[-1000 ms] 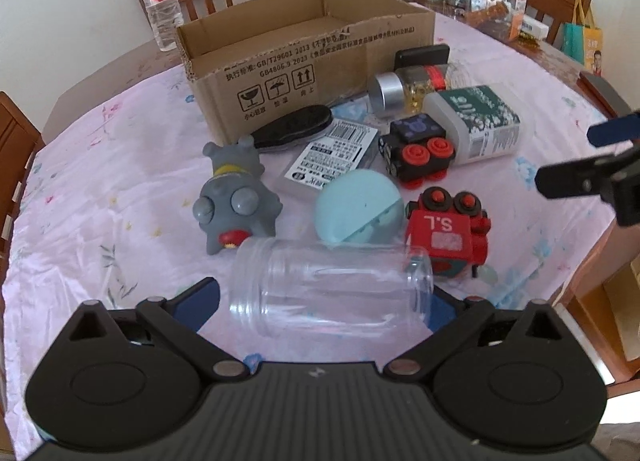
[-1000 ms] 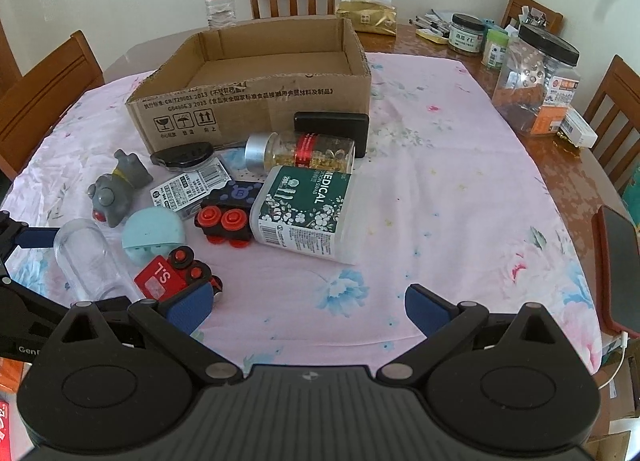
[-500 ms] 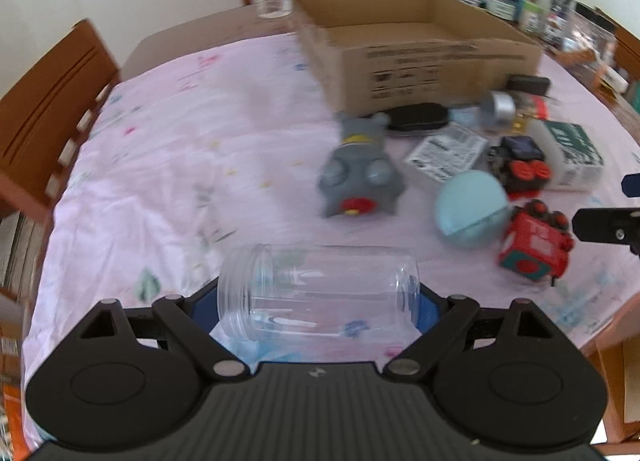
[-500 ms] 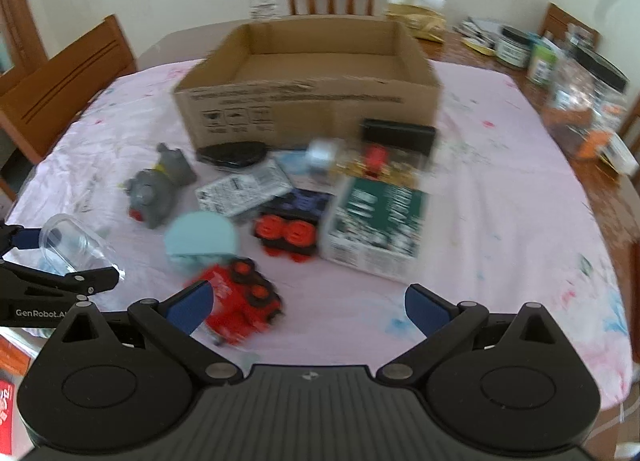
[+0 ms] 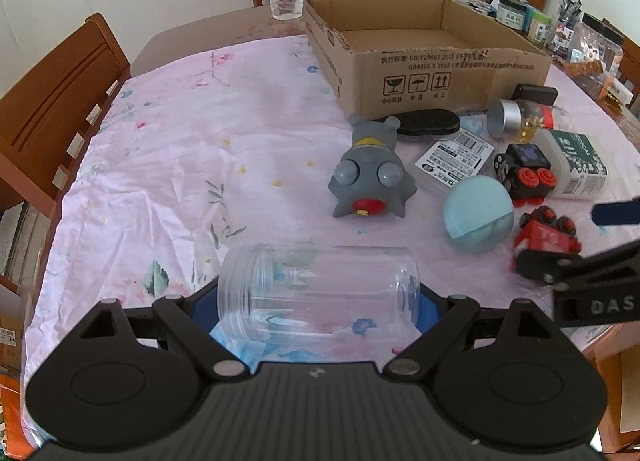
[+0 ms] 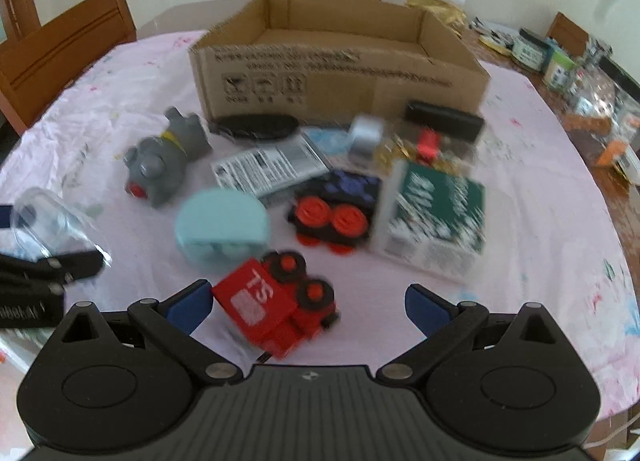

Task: Organize rigid objects
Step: 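Grasp the clear plastic jar with the left tool while the right tool approaches the red S.L toy train, then grasp the red S.L toy train with the right tool while the left tool holds the jar, then lower the jar into the cardboard box and open the left tool while the right tool carries the train over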

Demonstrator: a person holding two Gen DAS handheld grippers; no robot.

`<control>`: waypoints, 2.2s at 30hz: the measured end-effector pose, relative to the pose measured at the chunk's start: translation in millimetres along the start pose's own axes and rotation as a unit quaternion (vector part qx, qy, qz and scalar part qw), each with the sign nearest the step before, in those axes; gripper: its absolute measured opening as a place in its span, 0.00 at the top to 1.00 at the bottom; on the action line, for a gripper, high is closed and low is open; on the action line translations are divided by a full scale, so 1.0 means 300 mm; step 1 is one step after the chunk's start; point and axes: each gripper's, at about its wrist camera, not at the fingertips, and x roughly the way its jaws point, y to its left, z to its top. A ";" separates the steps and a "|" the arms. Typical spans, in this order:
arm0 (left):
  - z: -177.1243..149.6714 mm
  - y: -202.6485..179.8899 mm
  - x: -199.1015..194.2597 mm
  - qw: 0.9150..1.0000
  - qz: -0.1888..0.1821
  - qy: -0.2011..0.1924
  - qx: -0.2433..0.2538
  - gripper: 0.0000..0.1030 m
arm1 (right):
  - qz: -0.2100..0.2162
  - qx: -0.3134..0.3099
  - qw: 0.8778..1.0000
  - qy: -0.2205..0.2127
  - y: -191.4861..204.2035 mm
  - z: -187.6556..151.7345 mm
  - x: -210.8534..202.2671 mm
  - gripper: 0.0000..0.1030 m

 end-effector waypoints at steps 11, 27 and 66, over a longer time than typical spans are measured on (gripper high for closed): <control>0.003 -0.045 0.007 1.000 -0.006 -0.001 0.008 0.12 | -0.001 0.009 1.000 0.019 -0.144 -0.106 -0.001 0.00; -0.043 -0.028 0.052 0.999 -0.008 -0.010 -0.038 0.06 | 0.005 0.003 1.000 -0.021 -0.117 -0.121 -0.002 0.00; -0.034 -0.049 -0.026 1.000 0.020 -0.008 -0.012 0.09 | 0.018 -0.028 0.998 -0.053 -0.057 -0.090 -0.014 0.45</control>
